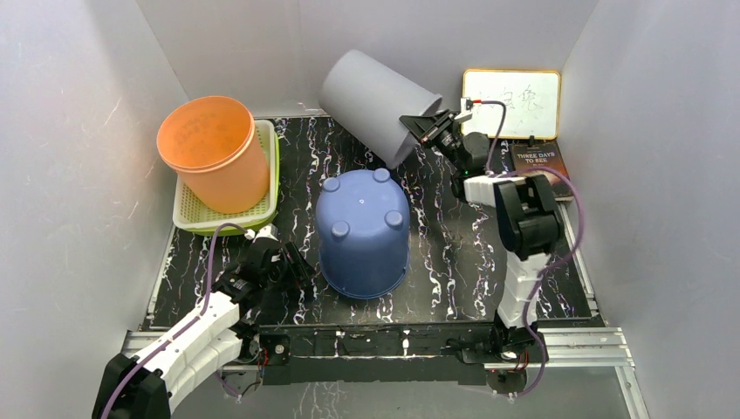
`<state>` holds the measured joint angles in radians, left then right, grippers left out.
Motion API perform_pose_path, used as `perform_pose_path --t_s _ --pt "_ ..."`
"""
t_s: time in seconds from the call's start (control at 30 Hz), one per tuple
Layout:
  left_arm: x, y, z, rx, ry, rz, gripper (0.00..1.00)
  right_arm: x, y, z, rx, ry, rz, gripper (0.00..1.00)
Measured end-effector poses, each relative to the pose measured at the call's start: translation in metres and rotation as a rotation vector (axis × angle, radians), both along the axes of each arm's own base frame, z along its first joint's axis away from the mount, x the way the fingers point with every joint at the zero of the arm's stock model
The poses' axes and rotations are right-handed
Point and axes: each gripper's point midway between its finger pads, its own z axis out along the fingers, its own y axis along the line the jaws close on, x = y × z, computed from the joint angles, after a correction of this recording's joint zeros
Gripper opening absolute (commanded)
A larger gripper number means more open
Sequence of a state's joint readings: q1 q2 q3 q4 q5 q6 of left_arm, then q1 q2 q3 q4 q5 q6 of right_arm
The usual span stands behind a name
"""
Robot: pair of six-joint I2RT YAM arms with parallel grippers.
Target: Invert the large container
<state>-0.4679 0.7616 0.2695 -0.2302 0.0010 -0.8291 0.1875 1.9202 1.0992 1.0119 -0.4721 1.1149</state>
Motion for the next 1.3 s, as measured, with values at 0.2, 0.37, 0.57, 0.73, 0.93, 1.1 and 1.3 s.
perform_pose_path --t_s 0.2,0.37,0.57,0.73,0.93,1.1,1.3 --pt "-0.002 0.002 0.0 0.012 0.007 -0.002 0.61 0.017 0.02 0.013 0.31 -0.032 0.161 0.0" --pt "-0.005 0.005 0.0 0.022 0.013 0.003 0.61 0.014 0.029 -0.002 0.385 0.032 0.222 0.0" --pt "-0.006 0.006 0.0 0.025 0.018 0.003 0.61 0.015 0.021 -0.031 0.434 0.121 0.2 0.0" --pt "-0.006 0.007 0.0 0.031 0.02 0.005 0.61 0.011 -0.009 -0.067 0.431 0.204 0.127 0.03" --pt "-0.005 0.006 -0.001 0.031 0.023 0.004 0.61 0.004 -0.043 -0.098 0.441 0.3 0.064 0.1" --pt "-0.003 0.004 -0.001 0.025 0.018 0.001 0.61 -0.007 -0.051 -0.114 0.42 0.34 0.052 0.26" --pt "-0.002 0.004 -0.001 0.025 0.018 0.001 0.61 -0.023 -0.078 -0.152 0.375 0.417 -0.003 0.32"
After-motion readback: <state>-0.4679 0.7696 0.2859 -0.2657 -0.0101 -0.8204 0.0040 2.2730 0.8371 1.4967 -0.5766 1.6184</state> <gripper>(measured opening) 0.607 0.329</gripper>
